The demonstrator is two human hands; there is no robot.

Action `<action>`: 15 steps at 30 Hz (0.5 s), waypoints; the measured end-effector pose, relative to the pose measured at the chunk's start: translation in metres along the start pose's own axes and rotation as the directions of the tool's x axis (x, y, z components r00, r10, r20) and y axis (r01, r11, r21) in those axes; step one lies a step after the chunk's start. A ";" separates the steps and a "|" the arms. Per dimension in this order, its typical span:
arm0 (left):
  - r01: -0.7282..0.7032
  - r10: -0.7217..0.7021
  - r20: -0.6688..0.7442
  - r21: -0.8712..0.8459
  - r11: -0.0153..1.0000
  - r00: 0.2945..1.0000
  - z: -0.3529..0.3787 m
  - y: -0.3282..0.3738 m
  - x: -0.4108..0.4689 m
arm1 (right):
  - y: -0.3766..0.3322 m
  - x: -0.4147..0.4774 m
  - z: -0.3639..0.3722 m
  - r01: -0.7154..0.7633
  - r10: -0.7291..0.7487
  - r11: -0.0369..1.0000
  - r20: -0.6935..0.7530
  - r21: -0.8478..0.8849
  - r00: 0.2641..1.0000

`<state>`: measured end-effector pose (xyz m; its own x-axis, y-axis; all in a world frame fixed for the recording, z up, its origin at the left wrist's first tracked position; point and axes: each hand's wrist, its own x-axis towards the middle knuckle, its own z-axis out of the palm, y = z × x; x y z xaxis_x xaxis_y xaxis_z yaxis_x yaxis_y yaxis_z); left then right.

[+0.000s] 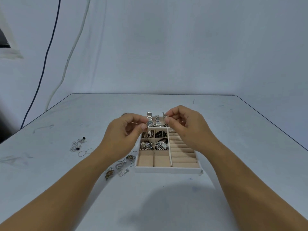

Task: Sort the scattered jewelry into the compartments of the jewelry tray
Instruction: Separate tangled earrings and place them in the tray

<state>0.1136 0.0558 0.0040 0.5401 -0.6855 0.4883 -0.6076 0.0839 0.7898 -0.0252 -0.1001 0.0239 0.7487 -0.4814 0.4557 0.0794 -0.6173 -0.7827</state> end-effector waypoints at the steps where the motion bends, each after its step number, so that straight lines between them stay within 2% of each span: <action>1: 0.006 -0.007 0.022 0.011 1.000 1.000 0.002 -0.003 -0.002 | 0.000 0.000 0.000 0.002 -0.002 1.000 -0.004 0.001 1.000; 5: -0.015 -0.012 0.122 0.218 0.976 0.992 0.005 -0.009 -0.008 | -0.002 -0.001 0.001 0.012 -0.012 1.000 -0.006 -0.002 1.000; 9: -0.077 -0.028 0.227 0.439 0.895 0.973 -0.002 -0.009 -0.007 | -0.003 -0.001 0.002 0.018 -0.018 1.000 0.003 -0.012 1.000; 12: -0.149 0.031 0.238 0.496 0.856 0.971 -0.017 -0.010 -0.006 | -0.005 0.000 0.003 0.029 -0.029 1.000 0.006 -0.004 1.000; 15: -0.128 0.007 0.220 0.540 0.832 0.976 -0.036 -0.021 -0.012 | -0.009 0.002 0.005 0.041 -0.041 0.999 -0.001 0.025 0.999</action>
<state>0.1411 0.0878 -0.0053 0.3945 -0.8269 0.4007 -0.8890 -0.2333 0.3939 -0.0214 -0.0924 0.0296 0.7441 -0.4563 0.4880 0.1267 -0.6208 -0.7737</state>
